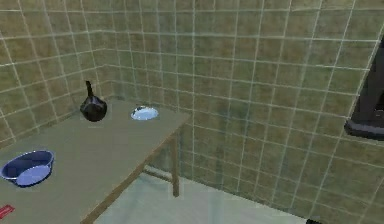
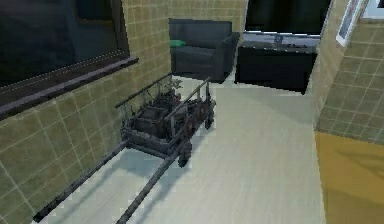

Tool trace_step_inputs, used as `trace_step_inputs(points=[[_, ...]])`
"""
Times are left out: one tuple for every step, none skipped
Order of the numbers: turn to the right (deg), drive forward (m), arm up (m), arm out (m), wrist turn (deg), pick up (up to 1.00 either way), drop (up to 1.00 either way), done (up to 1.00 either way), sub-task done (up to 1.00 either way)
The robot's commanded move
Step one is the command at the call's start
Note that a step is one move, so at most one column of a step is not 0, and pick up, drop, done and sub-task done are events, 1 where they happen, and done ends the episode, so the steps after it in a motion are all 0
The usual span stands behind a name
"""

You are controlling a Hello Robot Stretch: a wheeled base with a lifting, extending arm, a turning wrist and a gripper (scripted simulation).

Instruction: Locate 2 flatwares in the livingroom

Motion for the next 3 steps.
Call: trace_step_inputs(points=[[0.0, 0.40, 0.00, 0.00, 0.0, 0.00, 0.00, 0.00, 0.00], [-18.0, 0.00, 0.00, 0.00, 0.0, 0.00, 0.00, 0.00, 0.00], [0.0, 0.00, 0.00, 0.00, 0.0, 0.00, 0.00, 1.00, 0.00]])
